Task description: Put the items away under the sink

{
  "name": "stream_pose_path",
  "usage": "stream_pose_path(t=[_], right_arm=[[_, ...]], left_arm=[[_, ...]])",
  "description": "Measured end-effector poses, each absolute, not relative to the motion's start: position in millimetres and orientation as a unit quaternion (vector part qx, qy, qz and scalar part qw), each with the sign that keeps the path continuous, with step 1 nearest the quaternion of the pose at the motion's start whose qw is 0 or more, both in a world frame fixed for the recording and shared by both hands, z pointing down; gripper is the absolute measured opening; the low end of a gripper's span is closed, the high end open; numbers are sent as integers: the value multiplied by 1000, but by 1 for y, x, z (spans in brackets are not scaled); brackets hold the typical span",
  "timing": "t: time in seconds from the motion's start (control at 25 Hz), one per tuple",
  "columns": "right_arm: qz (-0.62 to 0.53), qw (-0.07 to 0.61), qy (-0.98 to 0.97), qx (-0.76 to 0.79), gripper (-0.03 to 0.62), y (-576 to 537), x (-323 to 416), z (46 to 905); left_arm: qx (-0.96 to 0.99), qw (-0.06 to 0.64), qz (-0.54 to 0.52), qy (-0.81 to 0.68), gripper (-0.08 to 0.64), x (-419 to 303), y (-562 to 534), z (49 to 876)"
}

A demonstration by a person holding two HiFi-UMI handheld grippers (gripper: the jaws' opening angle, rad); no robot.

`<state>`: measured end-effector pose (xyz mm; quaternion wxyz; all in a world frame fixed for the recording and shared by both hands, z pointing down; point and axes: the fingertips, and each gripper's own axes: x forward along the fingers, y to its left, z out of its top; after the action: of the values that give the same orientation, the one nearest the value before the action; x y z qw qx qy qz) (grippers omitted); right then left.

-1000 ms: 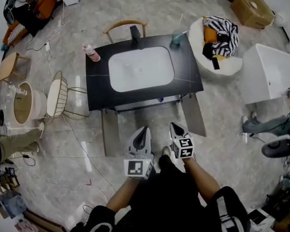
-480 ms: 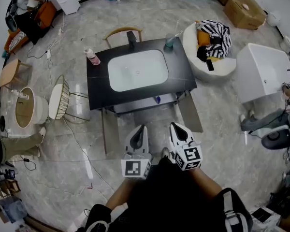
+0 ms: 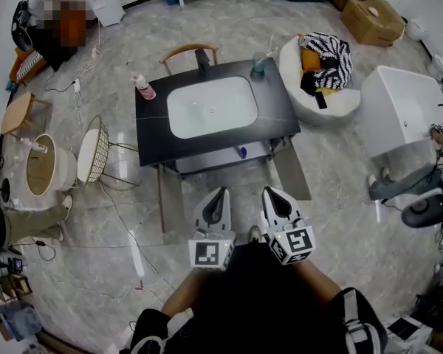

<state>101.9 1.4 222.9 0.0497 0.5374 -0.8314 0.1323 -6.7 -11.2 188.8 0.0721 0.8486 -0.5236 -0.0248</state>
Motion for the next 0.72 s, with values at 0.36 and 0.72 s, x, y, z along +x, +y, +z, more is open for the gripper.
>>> stream_pose_path(t=[0.36, 0.72], right_arm=[[130, 48, -833, 536, 11, 4, 103, 223], [126, 50, -835, 533, 11, 3, 102, 221]], left_arm=[[852, 67, -23, -519, 15, -4, -13, 188], [857, 56, 0, -512, 15, -5, -12, 196]])
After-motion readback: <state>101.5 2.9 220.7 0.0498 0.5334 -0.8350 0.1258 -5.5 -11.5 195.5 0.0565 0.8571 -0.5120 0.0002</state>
